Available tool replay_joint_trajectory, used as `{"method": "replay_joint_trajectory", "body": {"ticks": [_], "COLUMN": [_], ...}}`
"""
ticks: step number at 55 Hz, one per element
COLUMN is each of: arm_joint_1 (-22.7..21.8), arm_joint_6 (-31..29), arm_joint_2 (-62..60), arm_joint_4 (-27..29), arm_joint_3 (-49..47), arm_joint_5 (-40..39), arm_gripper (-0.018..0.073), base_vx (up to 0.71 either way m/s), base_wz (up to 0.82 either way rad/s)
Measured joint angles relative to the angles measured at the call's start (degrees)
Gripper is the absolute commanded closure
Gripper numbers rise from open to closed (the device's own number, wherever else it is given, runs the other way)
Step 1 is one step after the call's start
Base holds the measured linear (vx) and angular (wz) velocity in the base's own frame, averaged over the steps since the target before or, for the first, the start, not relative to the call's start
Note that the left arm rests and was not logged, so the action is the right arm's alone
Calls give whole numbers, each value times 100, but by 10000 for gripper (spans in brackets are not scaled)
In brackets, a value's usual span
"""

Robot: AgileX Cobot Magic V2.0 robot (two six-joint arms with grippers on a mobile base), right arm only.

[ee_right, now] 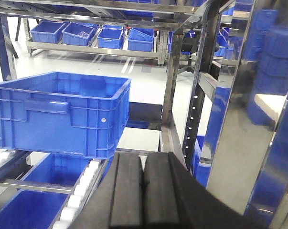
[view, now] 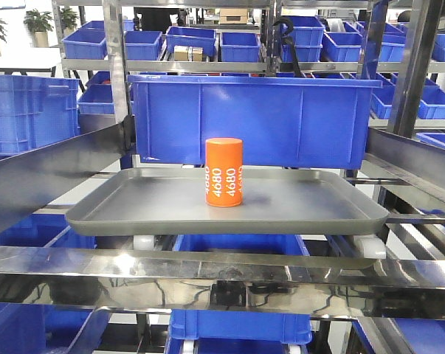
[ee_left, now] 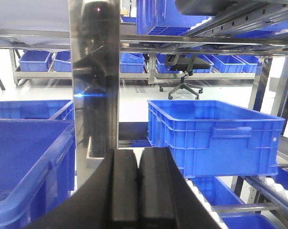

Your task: Grab orange capacitor from left shelf to right conveyor

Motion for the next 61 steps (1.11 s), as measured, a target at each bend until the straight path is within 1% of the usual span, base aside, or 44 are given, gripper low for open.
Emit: {"method": "replay_joint_trajectory", "body": {"ticks": [48,61], "arm_joint_1": [0,0], "arm_joint_6": [-31,0], "arm_joint_2": [0,0], "arm_joint_4": [0,0], "arm_joint_3": [0,0], "arm_joint_5": [-11,-522], "arm_gripper": [569,569], "base_vx": [0,0], "base_wz": [0,0]}}
